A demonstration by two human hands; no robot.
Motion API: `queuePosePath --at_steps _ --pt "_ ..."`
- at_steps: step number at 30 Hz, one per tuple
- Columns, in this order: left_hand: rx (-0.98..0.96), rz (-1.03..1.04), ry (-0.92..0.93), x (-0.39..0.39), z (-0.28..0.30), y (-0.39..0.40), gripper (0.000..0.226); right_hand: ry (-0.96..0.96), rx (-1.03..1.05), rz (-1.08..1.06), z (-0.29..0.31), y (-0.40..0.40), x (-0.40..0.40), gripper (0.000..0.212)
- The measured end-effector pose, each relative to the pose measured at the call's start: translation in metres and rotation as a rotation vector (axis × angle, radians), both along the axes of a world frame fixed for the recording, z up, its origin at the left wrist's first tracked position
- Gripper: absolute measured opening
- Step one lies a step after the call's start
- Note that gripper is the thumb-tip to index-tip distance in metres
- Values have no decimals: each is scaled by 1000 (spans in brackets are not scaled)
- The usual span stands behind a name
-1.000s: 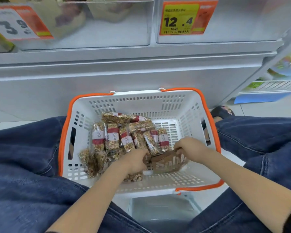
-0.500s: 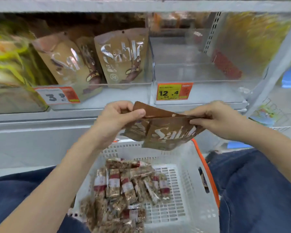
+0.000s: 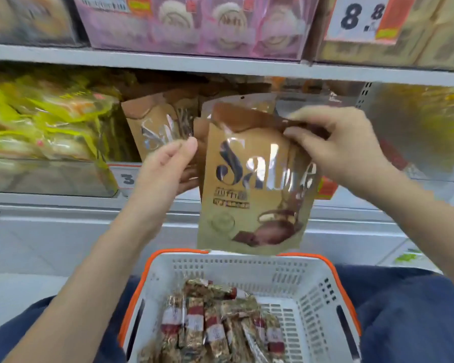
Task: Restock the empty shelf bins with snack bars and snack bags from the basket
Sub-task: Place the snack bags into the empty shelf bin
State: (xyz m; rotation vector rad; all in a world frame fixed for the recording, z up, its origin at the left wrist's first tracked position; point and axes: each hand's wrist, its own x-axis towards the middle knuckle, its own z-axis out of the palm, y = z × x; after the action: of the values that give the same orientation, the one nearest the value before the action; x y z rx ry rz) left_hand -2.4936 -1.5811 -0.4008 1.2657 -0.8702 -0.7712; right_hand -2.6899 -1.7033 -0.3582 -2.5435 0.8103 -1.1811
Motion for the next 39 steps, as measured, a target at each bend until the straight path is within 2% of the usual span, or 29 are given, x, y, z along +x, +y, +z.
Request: queuePosePath --at_steps 3,7,10,12,14,17,21,24,26,32,34,36,37,39 --pt "-48 157 -82 23 4 7 22 -123 -199 19 47 -12 33 23" --pt "-15 198 -195 30 -3 2 17 -69 -369 38 62 -24 69 22" --pt "119 145 -285 37 -19 -8 37 39 -342 -3 30 -42 86 21" --pt "228 125 -338 43 -28 -12 59 8 -247 -43 15 -58 86 21" --pt "292 148 -438 43 -31 -14 58 -67 -203 -110 14 -69 83 22" --pt "388 96 -727 36 -32 -21 65 -106 -290 -191 16 -73 81 26" --pt "527 -101 -1077 26 -40 -29 73 3 -326 -135 9 -67 82 25" --pt "540 -24 -1181 23 -44 -32 71 277 -170 -81 -6 -69 84 26" --pt "541 3 -1179 21 -45 -33 69 364 -107 -92 -14 -71 84 30" --pt "529 34 -1180 23 -47 -24 69 305 -3 -110 -12 -72 72 44" --pt "512 53 -1189 21 -50 -19 69 131 -67 -167 -17 -62 53 41" --pt "502 52 -1194 15 -56 -15 70 -99 -140 -234 -31 -41 26 29" --pt "502 39 -1199 10 -60 -13 70 -167 -157 -272 -46 -29 10 24" --pt "506 -1 -1216 0 -71 -10 70 -170 -98 -359 -90 -7 -24 21"
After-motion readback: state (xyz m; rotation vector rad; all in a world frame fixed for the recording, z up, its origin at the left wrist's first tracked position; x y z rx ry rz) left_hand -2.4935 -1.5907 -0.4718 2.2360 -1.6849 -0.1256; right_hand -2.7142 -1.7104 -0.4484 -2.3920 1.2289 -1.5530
